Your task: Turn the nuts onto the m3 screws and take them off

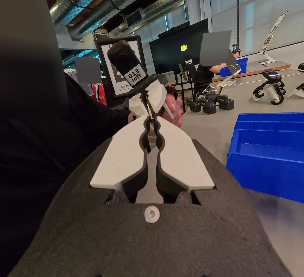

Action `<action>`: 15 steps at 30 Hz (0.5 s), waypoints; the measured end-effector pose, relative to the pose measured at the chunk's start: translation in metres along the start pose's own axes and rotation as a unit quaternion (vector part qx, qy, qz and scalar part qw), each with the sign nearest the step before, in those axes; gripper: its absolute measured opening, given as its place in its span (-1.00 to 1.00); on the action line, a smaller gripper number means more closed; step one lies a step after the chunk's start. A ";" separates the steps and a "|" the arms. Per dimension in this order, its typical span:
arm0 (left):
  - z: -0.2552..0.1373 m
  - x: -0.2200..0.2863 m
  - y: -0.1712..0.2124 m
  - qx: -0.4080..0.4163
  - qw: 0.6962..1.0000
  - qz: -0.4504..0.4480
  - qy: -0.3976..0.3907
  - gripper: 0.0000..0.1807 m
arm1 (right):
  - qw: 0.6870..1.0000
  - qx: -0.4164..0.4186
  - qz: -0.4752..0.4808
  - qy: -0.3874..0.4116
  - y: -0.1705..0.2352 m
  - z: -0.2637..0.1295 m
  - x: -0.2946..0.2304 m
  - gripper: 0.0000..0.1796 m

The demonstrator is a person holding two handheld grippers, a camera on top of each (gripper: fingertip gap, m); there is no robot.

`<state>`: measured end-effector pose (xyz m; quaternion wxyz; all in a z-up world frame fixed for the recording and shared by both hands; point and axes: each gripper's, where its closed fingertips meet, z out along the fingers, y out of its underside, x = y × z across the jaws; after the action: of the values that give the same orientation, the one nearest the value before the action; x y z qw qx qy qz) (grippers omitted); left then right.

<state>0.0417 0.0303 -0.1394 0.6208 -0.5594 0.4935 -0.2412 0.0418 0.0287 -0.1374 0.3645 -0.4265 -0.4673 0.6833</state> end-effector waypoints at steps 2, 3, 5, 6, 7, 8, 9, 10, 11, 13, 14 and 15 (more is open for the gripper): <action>0.000 0.000 0.000 0.002 1.000 -0.026 0.011 -0.97 | 1.000 0.000 -0.008 0.004 0.000 0.000 0.000 -0.95; 0.000 0.000 0.001 0.000 0.999 -0.042 0.016 -0.97 | 1.000 -0.002 -0.018 0.010 0.000 0.000 0.001 -0.95; 0.000 -0.001 0.000 0.008 0.995 -0.091 0.030 -0.98 | 0.997 -0.006 -0.070 0.037 -0.001 0.000 0.002 -0.95; 0.000 -0.001 -0.001 0.016 0.991 -0.122 0.043 -0.98 | 0.993 -0.009 -0.108 0.053 -0.003 0.001 0.002 -0.95; 0.000 -0.001 -0.002 0.024 0.986 -0.156 0.057 -0.98 | 0.988 -0.015 -0.140 0.068 -0.004 0.001 0.002 -0.95; -0.001 -0.001 -0.003 0.036 0.977 -0.197 0.074 -0.98 | 0.981 -0.025 -0.173 0.084 -0.003 0.002 0.002 -0.95; -0.001 -0.001 -0.005 0.055 0.962 -0.250 0.097 -0.98 | 0.973 -0.032 -0.205 0.098 -0.004 0.002 0.002 -0.95; -0.001 -0.001 -0.007 0.077 0.942 -0.305 0.119 -0.98 | 0.965 -0.035 -0.235 0.113 -0.005 0.002 0.001 -0.95; -0.001 -0.001 -0.008 0.096 0.920 -0.353 0.142 -0.98 | 0.953 -0.040 -0.273 0.128 -0.007 0.002 0.000 -0.95; -0.001 0.003 -0.004 0.106 0.887 -0.411 0.182 -0.98 | 0.913 -0.078 -0.366 0.163 -0.005 0.001 0.000 -0.95; -0.001 0.004 -0.001 0.107 0.883 -0.418 0.184 -0.98 | 0.886 -0.105 -0.414 0.181 -0.002 0.001 0.001 -0.95; -0.001 0.005 0.000 0.109 0.877 -0.426 0.195 -0.98 | 0.862 -0.124 -0.452 0.191 -0.001 0.001 0.001 -0.95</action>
<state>0.0429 0.0255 -0.1407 0.4064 -0.5857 0.2893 -0.6389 0.0410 0.0292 -0.1365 0.6597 -0.3322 -0.6108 0.2853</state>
